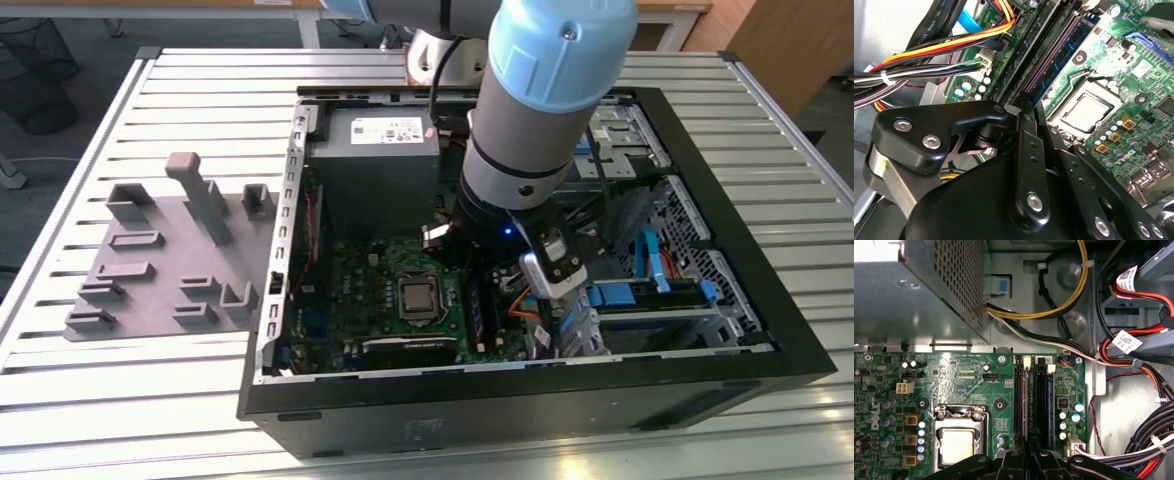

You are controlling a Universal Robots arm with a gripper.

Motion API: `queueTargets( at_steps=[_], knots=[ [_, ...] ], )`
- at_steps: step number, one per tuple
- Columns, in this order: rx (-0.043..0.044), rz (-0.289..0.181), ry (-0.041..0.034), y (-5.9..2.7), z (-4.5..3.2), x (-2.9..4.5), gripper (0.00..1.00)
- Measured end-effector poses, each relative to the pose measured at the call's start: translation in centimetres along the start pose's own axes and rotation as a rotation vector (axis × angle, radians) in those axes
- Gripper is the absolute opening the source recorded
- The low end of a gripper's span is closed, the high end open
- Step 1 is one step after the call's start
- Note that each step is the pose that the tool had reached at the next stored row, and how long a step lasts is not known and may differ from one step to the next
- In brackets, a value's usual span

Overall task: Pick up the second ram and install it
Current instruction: 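Insert the second ram into the second slot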

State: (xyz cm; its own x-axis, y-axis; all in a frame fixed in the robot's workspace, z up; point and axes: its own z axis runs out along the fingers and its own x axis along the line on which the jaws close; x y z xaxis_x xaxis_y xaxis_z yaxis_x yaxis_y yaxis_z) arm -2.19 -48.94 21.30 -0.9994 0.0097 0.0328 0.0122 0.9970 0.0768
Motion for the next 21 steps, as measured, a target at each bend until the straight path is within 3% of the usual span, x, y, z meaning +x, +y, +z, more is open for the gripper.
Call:
queueTargets(
  at_steps=[21],
  knots=[
    [0.0007,-0.011,0.001,0.01,0.25,-0.06,0.14]
  ],
)
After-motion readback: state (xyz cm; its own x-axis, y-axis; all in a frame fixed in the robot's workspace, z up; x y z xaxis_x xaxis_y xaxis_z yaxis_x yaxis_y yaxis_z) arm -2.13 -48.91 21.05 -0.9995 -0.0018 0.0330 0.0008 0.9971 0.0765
